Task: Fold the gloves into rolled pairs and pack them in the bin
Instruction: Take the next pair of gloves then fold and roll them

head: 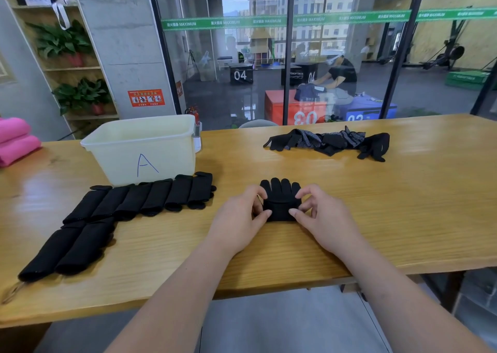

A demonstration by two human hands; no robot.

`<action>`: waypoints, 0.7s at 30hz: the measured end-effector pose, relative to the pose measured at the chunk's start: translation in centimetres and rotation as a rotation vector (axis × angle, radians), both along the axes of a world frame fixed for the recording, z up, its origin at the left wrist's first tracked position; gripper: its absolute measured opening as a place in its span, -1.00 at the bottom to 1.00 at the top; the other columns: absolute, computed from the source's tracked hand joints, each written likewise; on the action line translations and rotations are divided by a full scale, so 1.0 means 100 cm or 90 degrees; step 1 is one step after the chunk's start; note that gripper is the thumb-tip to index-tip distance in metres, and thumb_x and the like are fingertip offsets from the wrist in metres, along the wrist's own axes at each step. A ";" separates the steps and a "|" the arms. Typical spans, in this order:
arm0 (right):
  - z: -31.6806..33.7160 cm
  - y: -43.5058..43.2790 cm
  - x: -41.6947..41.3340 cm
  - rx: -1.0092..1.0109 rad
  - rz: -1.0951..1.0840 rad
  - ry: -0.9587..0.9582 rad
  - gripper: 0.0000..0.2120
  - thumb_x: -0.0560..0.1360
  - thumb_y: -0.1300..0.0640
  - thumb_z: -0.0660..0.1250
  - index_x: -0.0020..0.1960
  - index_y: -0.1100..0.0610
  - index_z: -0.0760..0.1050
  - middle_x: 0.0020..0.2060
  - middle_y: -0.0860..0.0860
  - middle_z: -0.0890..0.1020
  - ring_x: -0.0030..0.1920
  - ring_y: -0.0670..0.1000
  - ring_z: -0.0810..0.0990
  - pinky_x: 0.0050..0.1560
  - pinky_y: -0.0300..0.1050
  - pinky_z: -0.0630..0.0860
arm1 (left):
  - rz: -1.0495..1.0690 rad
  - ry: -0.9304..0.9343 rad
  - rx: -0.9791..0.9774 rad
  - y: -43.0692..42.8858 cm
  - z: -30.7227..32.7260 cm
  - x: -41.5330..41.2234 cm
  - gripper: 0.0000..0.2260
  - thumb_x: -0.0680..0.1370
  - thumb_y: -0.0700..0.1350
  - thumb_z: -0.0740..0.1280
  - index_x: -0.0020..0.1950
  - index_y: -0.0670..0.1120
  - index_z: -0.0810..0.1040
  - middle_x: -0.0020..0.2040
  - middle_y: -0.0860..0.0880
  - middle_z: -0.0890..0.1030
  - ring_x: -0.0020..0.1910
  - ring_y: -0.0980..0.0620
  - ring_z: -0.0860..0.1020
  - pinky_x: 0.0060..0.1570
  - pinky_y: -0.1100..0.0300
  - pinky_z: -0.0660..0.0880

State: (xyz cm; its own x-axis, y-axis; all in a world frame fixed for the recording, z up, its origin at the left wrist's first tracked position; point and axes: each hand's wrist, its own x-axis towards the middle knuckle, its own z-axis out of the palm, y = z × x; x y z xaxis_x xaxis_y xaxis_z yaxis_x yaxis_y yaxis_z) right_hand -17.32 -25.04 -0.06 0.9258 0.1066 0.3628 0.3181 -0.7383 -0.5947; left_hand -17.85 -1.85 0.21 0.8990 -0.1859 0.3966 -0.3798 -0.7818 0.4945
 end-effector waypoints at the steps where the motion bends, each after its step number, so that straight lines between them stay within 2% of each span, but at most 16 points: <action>1: -0.001 0.001 -0.001 -0.033 -0.004 -0.019 -0.73 0.56 -0.12 0.47 0.13 -0.22 0.39 -0.22 -0.24 0.66 -0.30 -0.17 0.57 -0.22 -0.13 0.54 | -0.003 -0.012 0.009 0.000 -0.001 0.001 -0.78 0.63 0.06 0.43 0.13 0.23 0.40 -0.08 0.20 0.57 -0.11 0.23 0.54 -0.08 0.10 0.59; 3: -0.003 0.002 -0.003 -0.109 -0.009 -0.069 -0.78 0.58 -0.10 0.44 0.10 -0.22 0.40 -0.24 -0.22 0.60 -0.30 -0.18 0.53 -0.26 -0.12 0.54 | -0.012 -0.034 0.020 0.000 -0.004 0.003 -0.87 0.63 0.03 0.43 0.09 0.19 0.50 -0.04 0.20 0.51 -0.09 0.22 0.53 -0.06 0.10 0.59; 5: -0.003 0.004 -0.005 -0.180 -0.022 -0.127 -0.88 0.60 -0.06 0.42 0.08 -0.22 0.50 -0.24 -0.21 0.52 -0.28 -0.17 0.49 -0.32 -0.16 0.48 | -0.021 -0.050 0.035 0.000 -0.006 0.006 -0.96 0.65 0.02 0.42 0.09 0.14 0.63 0.00 0.20 0.47 -0.08 0.18 0.53 -0.06 0.09 0.59; 7: -0.005 0.007 -0.007 -0.234 -0.050 -0.141 -0.92 0.62 -0.07 0.37 0.09 -0.21 0.61 -0.19 -0.21 0.47 -0.27 -0.15 0.46 -0.36 -0.20 0.43 | -0.015 -0.064 0.066 -0.001 -0.009 0.008 -0.87 0.67 0.03 0.39 0.16 0.09 0.70 0.01 0.21 0.44 -0.11 0.18 0.51 -0.08 0.15 0.58; 10: -0.007 0.010 -0.006 -0.274 -0.085 -0.170 -0.83 0.62 -0.07 0.34 0.07 -0.14 0.71 -0.12 -0.21 0.47 -0.17 -0.12 0.46 -0.36 -0.19 0.42 | -0.004 -0.089 0.096 -0.001 -0.009 0.008 -0.79 0.68 0.08 0.36 0.21 0.07 0.73 0.04 0.21 0.45 -0.04 0.20 0.46 -0.04 0.21 0.52; 13: -0.006 0.011 -0.006 -0.324 -0.076 -0.208 -0.74 0.61 -0.08 0.29 0.05 -0.06 0.75 0.03 -0.21 0.60 0.06 -0.08 0.49 -0.16 -0.13 0.50 | -0.011 -0.110 0.137 -0.002 -0.008 0.008 -0.72 0.62 0.21 0.36 0.21 0.11 0.72 0.14 0.25 0.51 0.15 0.19 0.42 0.16 0.16 0.49; 16: -0.004 0.011 -0.006 -0.351 -0.068 -0.175 -0.65 0.62 -0.16 0.22 0.16 -0.09 0.73 0.17 -0.29 0.64 0.16 -0.09 0.46 0.07 -0.08 0.51 | -0.010 -0.094 0.161 -0.001 -0.007 0.008 -0.66 0.60 0.25 0.36 0.28 0.14 0.68 0.23 0.28 0.55 0.23 0.19 0.41 0.27 0.14 0.44; 21: -0.002 0.009 -0.004 -0.320 -0.057 -0.114 -0.62 0.60 -0.27 0.24 0.30 -0.16 0.63 0.25 -0.31 0.62 0.17 -0.13 0.44 0.14 -0.11 0.51 | -0.001 -0.072 0.150 -0.001 -0.007 0.009 -0.72 0.66 0.13 0.33 0.34 0.14 0.64 0.30 0.25 0.57 0.27 0.16 0.44 0.30 0.09 0.45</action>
